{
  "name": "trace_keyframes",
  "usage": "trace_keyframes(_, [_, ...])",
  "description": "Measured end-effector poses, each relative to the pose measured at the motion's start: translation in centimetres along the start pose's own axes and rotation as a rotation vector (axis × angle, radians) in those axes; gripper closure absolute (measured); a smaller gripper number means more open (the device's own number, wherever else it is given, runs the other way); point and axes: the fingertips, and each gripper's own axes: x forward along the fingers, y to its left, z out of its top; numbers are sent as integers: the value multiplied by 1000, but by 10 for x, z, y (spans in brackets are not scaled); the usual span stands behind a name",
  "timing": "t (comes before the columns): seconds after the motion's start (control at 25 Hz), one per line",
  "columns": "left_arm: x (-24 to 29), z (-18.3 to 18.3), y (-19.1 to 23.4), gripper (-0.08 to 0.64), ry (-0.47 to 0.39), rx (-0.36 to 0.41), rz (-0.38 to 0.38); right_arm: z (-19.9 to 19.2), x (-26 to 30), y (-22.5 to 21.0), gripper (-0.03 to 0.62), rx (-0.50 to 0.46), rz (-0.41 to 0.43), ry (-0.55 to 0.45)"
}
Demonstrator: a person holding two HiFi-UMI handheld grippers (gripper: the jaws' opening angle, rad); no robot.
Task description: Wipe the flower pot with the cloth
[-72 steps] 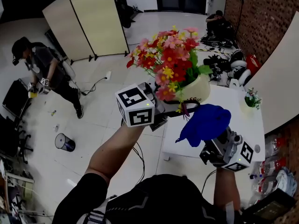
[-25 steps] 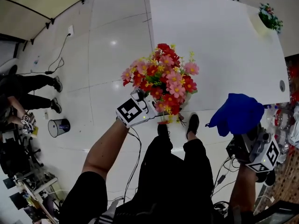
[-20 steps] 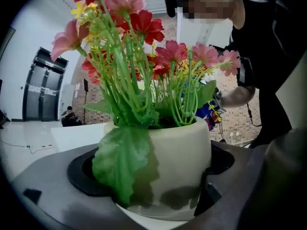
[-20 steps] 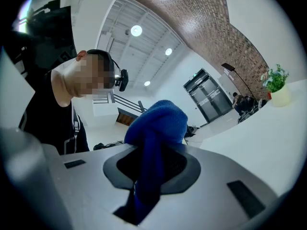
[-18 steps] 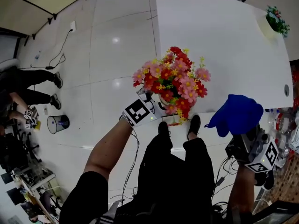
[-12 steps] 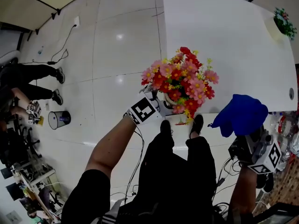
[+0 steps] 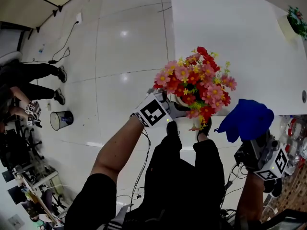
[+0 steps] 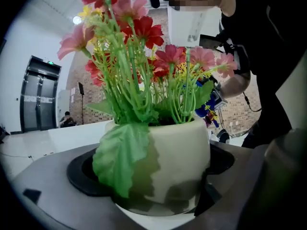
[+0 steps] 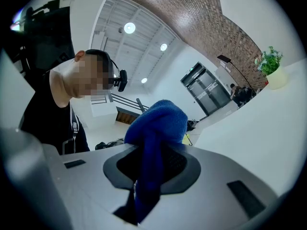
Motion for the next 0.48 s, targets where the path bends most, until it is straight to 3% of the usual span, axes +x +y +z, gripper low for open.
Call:
trace_keyframes(0.32, [5,-5,-4,-11,22,42,15,-3,-3,3,528,26,-11,18])
trace_keyframes(0.4, [6,1,-3,-11,-8,22,11,2,-5,2,528,26,-16,22])
trace_keyframes(0.48, [1,5,-2,-37,-71,-46,-1,5,-5,4,528,22,-21,20])
